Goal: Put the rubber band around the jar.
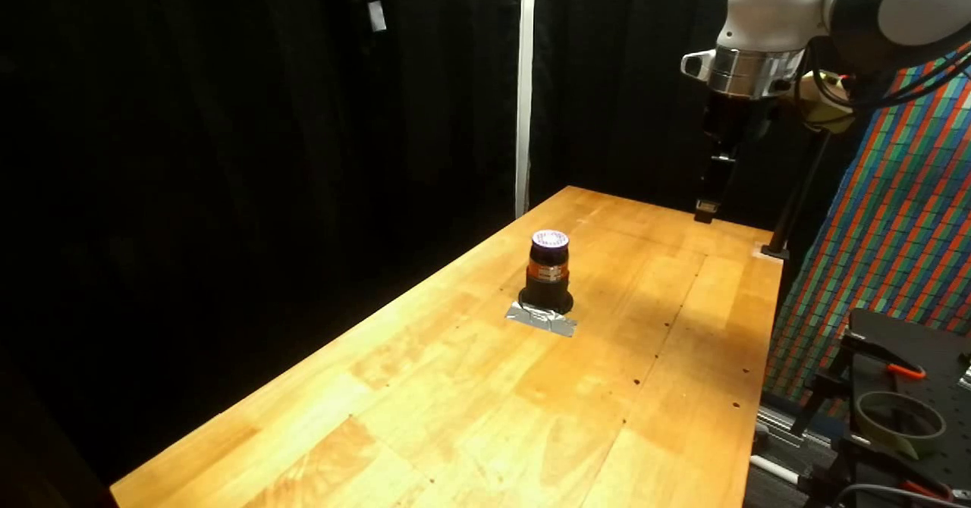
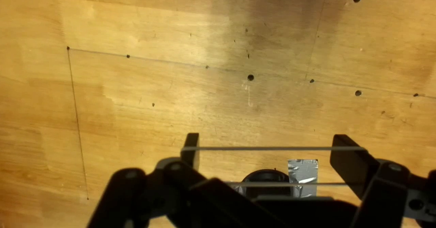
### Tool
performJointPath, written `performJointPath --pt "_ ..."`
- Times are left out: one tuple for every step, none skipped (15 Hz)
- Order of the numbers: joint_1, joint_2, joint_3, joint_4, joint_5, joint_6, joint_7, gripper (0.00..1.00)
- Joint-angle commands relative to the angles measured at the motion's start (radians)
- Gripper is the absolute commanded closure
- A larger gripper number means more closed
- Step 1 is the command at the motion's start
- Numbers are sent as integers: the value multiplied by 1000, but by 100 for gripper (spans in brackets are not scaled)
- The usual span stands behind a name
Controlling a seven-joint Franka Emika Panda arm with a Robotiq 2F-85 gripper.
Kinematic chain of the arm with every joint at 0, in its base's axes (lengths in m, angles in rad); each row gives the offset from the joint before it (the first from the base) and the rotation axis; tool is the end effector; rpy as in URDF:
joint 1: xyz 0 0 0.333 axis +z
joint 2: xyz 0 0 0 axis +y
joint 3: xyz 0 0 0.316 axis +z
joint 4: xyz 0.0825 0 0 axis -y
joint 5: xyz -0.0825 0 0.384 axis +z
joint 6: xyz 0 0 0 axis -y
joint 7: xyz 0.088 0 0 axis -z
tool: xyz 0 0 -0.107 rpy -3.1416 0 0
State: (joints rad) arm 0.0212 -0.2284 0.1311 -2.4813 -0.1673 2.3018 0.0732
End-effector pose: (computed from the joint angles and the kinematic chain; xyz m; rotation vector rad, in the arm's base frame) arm 0.4476 0.0650 0.3783 2.9766 0.2768 0.0934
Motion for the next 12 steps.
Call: performJointPath --pt "20 135 -24 123 13 107 -63 0" --pt "23 180 -27 166 22 133 -88 0" --pt "28 244 -30 232 39 146 -121 0" --pt "35 298 -32 290 76 150 -170 0" --pt "38 350 -30 349 124 142 -221 0" --pt "39 401 -21 405 177 122 -279 0" --pt "35 450 -10 465 219 91 -323 0" --pt "30 496 -1 522 244 62 -356 0" --pt "24 542 6 578 262 37 -374 0" --pt "21 586 9 636 264 7 -383 0" --pt "24 628 4 693 247 -33 -368 0" --pt "28 669 -4 750 225 -67 -351 0"
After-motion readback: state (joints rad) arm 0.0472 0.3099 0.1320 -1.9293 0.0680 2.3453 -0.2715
